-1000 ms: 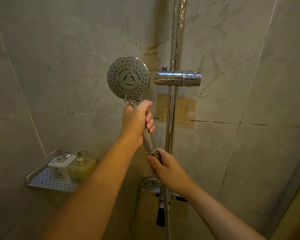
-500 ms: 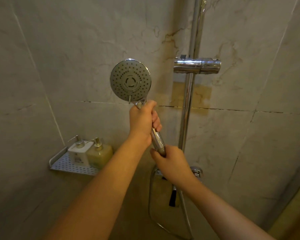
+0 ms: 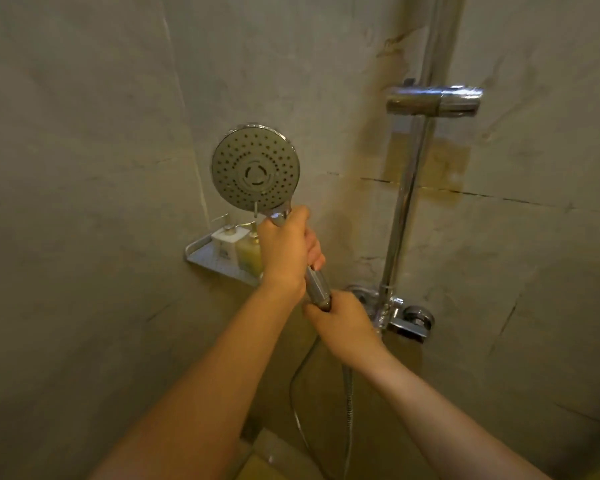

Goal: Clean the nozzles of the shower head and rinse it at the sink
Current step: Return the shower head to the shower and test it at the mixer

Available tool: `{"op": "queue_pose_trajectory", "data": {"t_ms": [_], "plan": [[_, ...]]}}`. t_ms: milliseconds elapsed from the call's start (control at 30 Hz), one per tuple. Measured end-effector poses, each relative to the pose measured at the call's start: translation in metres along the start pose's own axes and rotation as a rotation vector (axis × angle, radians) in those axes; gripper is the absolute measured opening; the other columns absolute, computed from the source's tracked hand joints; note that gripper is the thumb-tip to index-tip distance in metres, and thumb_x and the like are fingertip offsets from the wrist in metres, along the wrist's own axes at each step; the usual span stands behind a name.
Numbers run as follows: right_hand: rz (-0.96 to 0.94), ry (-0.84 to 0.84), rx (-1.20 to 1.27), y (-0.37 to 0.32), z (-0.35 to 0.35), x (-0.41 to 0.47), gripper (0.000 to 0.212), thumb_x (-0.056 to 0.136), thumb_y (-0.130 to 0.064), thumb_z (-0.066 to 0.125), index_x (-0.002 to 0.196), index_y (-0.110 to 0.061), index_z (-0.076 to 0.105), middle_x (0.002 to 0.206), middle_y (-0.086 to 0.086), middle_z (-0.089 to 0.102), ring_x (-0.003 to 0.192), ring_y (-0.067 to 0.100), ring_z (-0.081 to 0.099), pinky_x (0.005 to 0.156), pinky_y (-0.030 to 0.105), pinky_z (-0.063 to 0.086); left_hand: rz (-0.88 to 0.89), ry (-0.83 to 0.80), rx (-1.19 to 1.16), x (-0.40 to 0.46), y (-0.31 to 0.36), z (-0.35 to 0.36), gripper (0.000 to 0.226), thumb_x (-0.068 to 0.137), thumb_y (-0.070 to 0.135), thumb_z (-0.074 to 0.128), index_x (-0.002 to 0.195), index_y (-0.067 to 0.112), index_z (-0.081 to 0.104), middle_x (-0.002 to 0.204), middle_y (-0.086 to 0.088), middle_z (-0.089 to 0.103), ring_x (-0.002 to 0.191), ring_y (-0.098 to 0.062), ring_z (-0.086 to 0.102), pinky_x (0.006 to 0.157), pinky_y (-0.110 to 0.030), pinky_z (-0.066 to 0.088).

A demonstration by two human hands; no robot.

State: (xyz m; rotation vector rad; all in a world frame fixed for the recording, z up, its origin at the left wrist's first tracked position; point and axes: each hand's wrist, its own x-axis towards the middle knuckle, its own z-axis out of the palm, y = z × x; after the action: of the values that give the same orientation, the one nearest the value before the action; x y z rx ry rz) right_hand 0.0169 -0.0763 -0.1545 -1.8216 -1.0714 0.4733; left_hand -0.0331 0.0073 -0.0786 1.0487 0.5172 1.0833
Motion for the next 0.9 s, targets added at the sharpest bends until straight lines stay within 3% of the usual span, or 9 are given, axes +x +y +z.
{"op": "queue_pose_trajectory", "data": {"t_ms": [133,300,367,500,567,633,700,800,900], "plan": [[0.038,-0.288,0.079,-0.008,0.020,-0.026,0.037,0.088,-0.021,0.063,0.057,-0.021,0.044,0.048,-0.007,0.041,0.043,0.008,0.036,0.050,0.029,0.030,-0.070,-0.075,-0.017,-0.023,0.007,-0.043,0.046,0.096,0.015,0.056,0.056,0.016,0.033,0.038,0.001,0.023,0.027,-0.013,0.022,0.035,-0.018,0.025],[0.220,-0.583,0.447,-0.020,0.046,-0.057,0.035,0.093,-0.023,0.063,0.068,-0.021,0.039,0.052,0.000,0.032,0.040,0.011,0.026,0.038,0.020,0.020,-0.155,-0.242,-0.159,-0.047,0.023,-0.087,0.043,0.089,0.019,0.057,0.053,0.017,0.035,0.034,0.005,0.026,0.024,-0.010,0.022,0.032,-0.014,0.024],[0.180,-0.538,0.395,-0.022,0.056,-0.062,0.037,0.092,-0.021,0.063,0.064,-0.021,0.039,0.053,0.001,0.033,0.041,0.012,0.028,0.040,0.024,0.022,-0.153,-0.155,-0.166,-0.053,0.025,-0.099,0.044,0.093,0.018,0.054,0.055,0.017,0.032,0.034,0.005,0.025,0.025,-0.010,0.022,0.033,-0.015,0.021],[-0.033,-0.277,-0.016,-0.025,0.070,-0.065,0.039,0.089,-0.019,0.063,0.056,-0.019,0.042,0.053,-0.006,0.044,0.044,0.009,0.039,0.044,0.024,0.029,-0.159,0.088,-0.199,-0.060,0.025,-0.113,0.044,0.097,0.021,0.053,0.057,0.020,0.034,0.039,0.005,0.025,0.030,-0.010,0.024,0.034,-0.019,0.024],[-0.080,-0.223,-0.154,-0.026,0.073,-0.068,0.028,0.089,-0.021,0.060,0.065,-0.019,0.047,0.063,-0.001,0.054,0.054,0.014,0.050,0.043,0.022,0.031,-0.150,0.166,-0.190,-0.064,0.024,-0.115,0.044,0.097,0.020,0.053,0.057,0.020,0.034,0.041,0.004,0.025,0.032,-0.011,0.025,0.036,-0.020,0.026],[-0.106,-0.214,-0.304,-0.025,0.074,-0.070,0.012,0.090,-0.021,0.054,0.080,-0.014,0.055,0.082,0.009,0.063,0.074,0.029,0.061,0.054,0.033,0.040,-0.130,0.231,-0.138,-0.068,0.023,-0.113,0.044,0.096,0.019,0.055,0.056,0.020,0.034,0.044,0.002,0.025,0.034,-0.012,0.025,0.037,-0.021,0.026],[-0.119,-0.203,-0.382,-0.023,0.076,-0.074,0.015,0.089,-0.020,0.052,0.094,-0.009,0.059,0.094,0.015,0.066,0.087,0.038,0.063,0.061,0.037,0.042,-0.110,0.288,-0.079,-0.071,0.020,-0.109,0.044,0.094,0.017,0.056,0.055,0.020,0.035,0.046,0.001,0.025,0.034,-0.013,0.024,0.037,-0.022,0.026],[-0.084,-0.187,-0.259,-0.027,0.073,-0.079,0.012,0.087,-0.020,0.055,0.082,-0.011,0.059,0.079,0.009,0.064,0.070,0.028,0.061,0.054,0.033,0.040,-0.104,0.287,-0.091,-0.072,0.020,-0.107,0.042,0.092,0.017,0.057,0.057,0.020,0.035,0.045,0.002,0.024,0.034,-0.014,0.022,0.038,-0.022,0.023],[-0.028,-0.218,-0.130,-0.033,0.065,-0.081,0.026,0.087,-0.020,0.059,0.063,-0.017,0.050,0.057,-0.004,0.050,0.048,0.013,0.043,0.044,0.025,0.031,-0.129,0.147,-0.198,-0.073,0.022,-0.113,0.042,0.092,0.017,0.055,0.057,0.021,0.032,0.041,0.004,0.021,0.032,-0.012,0.018,0.036,-0.020,0.021]]}}
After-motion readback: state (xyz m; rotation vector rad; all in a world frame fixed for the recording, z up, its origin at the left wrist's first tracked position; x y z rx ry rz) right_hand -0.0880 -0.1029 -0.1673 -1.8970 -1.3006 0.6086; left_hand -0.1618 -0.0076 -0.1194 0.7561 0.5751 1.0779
